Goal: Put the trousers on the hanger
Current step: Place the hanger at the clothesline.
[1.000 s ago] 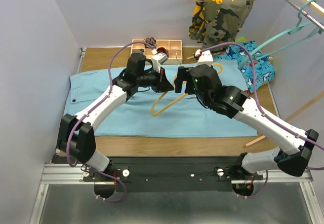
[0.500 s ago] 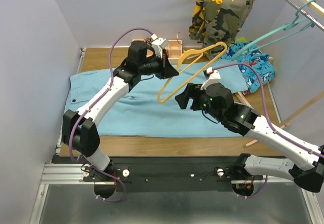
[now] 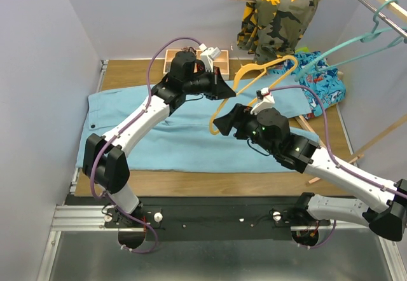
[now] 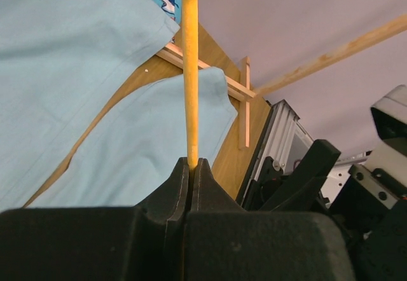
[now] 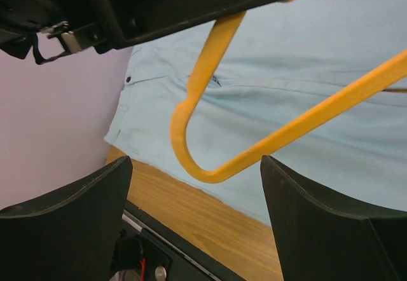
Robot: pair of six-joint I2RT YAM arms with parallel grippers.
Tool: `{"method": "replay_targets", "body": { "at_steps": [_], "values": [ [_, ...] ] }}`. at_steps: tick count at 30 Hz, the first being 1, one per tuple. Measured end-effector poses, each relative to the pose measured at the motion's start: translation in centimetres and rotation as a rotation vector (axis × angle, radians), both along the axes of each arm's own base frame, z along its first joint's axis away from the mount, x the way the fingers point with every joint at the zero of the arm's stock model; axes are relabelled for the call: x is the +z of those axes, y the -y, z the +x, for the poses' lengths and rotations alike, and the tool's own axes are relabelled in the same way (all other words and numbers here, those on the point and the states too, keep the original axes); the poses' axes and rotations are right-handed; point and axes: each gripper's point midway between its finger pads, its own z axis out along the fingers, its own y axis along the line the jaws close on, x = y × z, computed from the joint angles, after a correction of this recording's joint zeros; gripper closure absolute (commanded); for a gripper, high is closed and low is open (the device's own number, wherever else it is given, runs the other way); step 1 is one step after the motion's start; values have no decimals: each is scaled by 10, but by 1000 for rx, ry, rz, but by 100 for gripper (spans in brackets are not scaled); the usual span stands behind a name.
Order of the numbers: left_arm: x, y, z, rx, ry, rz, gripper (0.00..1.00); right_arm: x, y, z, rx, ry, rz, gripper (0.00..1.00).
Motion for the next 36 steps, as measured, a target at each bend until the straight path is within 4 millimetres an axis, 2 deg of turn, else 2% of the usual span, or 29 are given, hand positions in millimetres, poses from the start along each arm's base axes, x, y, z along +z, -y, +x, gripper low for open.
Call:
{"method": "replay_targets", "body": {
  "at_steps": [5,12,23,27,28,30,33,34,36],
  "values": [
    [3,4,-3,2,-13,-12,100,-3,-1,0,-5,-10,10,11],
    [10,12,-10,4,-14,-26,100,-6,-14,-1,18,-9,10,13],
    [21,12,-21,27,-7,-41,100,1,-23,7,9,15,24,17],
    [19,12,-27,31,-17,-41,100,1,-26,9,9,17,25,31],
    [18,12,-29,29,-20,-40,100,-1,-26,9,10,15,23,38],
    [17,14,-32,26,-28,-40,100,-5,-28,11,10,9,14,43],
    [16,17,-38,21,-36,-41,100,-11,-31,12,11,1,2,56],
    [16,17,-40,21,-37,-44,100,-13,-32,13,11,-3,0,68],
    [16,16,-43,24,-41,-46,100,-17,-34,14,12,-8,-6,80]
  ]
}}
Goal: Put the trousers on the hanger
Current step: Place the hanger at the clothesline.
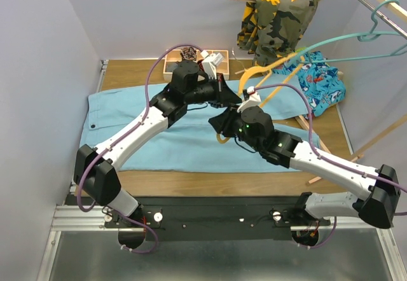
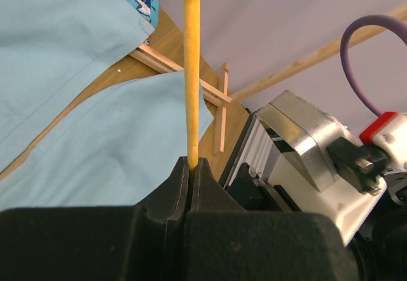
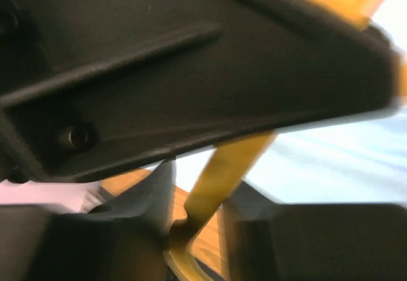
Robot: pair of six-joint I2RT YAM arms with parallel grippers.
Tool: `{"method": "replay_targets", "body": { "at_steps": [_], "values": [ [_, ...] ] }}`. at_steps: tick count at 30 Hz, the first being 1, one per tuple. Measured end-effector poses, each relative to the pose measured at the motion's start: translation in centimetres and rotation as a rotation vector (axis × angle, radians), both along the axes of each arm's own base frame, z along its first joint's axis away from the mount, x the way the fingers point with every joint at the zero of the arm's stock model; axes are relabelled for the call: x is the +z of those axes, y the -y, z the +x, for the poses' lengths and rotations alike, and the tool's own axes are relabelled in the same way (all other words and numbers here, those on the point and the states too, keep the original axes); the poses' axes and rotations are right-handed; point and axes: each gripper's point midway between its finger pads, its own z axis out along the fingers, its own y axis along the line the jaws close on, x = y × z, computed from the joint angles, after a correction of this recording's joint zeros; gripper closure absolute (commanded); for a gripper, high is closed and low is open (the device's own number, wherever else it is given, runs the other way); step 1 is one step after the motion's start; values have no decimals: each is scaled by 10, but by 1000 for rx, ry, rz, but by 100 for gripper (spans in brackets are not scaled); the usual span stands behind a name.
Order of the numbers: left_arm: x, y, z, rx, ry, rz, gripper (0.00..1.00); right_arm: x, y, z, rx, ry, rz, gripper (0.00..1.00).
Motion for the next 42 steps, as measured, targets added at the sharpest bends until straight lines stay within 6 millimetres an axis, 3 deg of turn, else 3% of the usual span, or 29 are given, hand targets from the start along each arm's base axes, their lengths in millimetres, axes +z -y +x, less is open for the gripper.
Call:
{"method": "replay_targets", "body": {
  "at_steps": [2,5,6,12,22,25,28,32,36,42],
  "values": [
    [5,-2,1,11,16,-10,100,-2,-1,1,-18,-18,12,84],
    [16,-8,5,40,48,-27,82,1,-1,9,-50,-19,31,91],
    [18,-9,6,45,56,-31,70,3,-3,10,-52,-16,35,93],
    [21,-10,11,75,55,-35,36,0,-5,14,-65,-17,23,99],
    [46,-27,25,117,108,-53,29,10,-6,28,-129,6,27,99],
    [53,-55,39,179,122,-45,25,14,-6,37,-157,15,28,99],
    [58,-97,51,272,149,-29,25,18,-2,48,-189,19,32,99],
    [66,-145,63,380,190,-1,25,33,9,74,-257,31,59,99],
    [64,-169,68,433,207,20,25,62,13,98,-307,61,110,99],
    [40,-179,72,455,162,55,25,105,7,116,-330,116,176,99]
  ]
}}
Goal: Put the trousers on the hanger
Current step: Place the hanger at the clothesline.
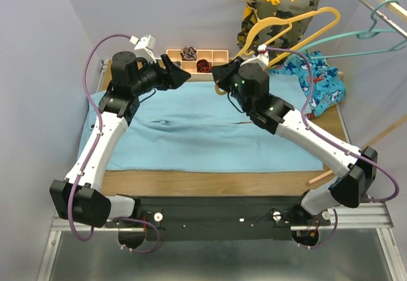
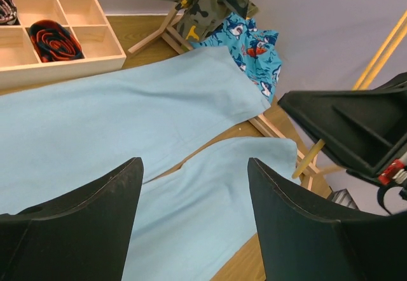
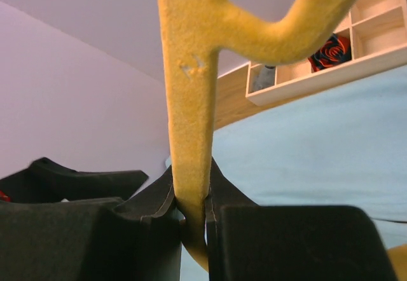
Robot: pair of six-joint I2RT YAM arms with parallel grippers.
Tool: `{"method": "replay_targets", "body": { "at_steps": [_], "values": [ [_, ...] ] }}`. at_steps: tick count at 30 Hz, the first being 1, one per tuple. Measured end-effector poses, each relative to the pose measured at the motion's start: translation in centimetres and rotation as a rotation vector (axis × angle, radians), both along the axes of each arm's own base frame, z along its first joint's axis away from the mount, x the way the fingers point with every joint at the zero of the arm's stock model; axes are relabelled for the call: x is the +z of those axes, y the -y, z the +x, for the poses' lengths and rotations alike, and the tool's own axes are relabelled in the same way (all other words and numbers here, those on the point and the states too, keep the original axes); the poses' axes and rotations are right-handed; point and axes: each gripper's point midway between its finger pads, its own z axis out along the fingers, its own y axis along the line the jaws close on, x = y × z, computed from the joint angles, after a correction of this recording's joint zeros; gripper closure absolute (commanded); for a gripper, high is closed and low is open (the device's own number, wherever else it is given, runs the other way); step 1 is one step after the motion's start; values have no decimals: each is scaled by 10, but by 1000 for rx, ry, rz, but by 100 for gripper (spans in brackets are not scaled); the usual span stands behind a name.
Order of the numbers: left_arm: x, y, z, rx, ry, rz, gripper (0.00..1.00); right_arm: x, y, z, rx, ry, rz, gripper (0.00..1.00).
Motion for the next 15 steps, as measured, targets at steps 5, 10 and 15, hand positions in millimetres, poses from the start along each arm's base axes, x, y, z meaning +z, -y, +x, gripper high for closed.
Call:
{"method": "replay_targets", "body": {
  "at_steps": [5,10,15],
  "values": [
    [-5,-1,0,0,-10,6,25,19,0,5,-18,32,20,99],
    [-7,-3,1,2,-13,9,25,36,18,18,-72,56,43,99],
    [-13,-2,1,0,-26,12,25,56,54,41,-156,83,89,99]
  ]
}}
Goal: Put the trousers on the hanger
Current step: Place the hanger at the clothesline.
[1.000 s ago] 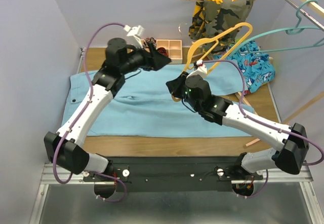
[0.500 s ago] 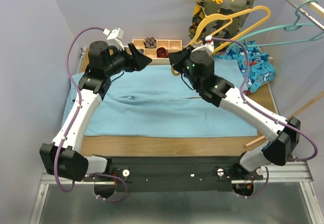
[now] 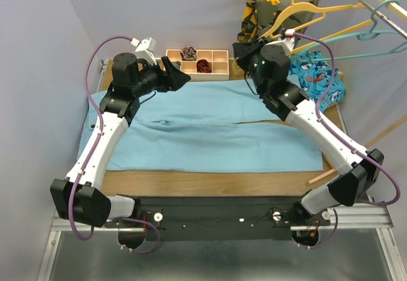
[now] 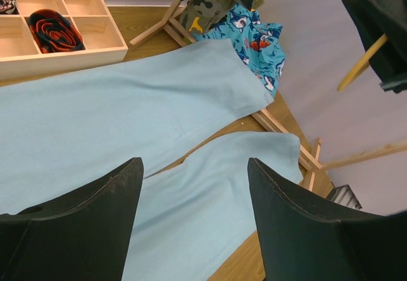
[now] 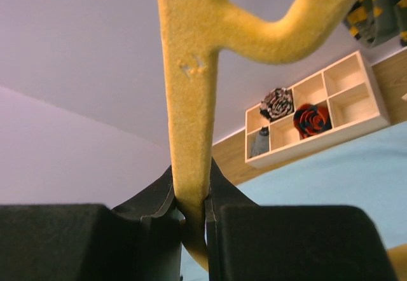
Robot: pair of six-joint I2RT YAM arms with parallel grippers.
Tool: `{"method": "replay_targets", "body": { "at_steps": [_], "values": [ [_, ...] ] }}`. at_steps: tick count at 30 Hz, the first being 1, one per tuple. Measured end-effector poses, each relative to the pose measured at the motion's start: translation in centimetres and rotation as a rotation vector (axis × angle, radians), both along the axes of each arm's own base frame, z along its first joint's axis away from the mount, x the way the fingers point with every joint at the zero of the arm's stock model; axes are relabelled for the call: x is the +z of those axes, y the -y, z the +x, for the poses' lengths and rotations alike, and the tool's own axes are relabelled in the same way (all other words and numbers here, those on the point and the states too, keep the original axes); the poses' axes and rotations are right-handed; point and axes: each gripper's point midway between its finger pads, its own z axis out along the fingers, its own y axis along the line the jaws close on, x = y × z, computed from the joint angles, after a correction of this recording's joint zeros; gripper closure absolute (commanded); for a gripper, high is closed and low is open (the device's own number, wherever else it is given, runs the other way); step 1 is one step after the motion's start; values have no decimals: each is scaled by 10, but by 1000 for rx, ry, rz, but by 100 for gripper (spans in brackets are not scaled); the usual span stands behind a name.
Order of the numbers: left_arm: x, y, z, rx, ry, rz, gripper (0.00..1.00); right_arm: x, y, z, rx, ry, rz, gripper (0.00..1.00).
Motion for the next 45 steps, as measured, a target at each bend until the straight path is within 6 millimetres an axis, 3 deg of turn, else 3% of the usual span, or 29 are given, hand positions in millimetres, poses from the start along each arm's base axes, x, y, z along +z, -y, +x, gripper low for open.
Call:
{"method": "replay_targets", "body": {
  "at_steps": [4,15,28,39,45],
  "values": [
    [-3,1,0,-4,-6,1,25,3,21,13,-44,-1,28,99],
    [-15,1,0,-11,-34,6,25,13,40,21,-48,-2,127,99],
    [-21,3,1,-17,-49,8,25,58,78,14,-83,74,245,99],
    [-24,3,1,-21,-54,12,25,58,103,25,-94,56,362,99],
    [-27,3,0,-21,-60,15,25,55,106,27,-87,47,390,99]
  ]
}}
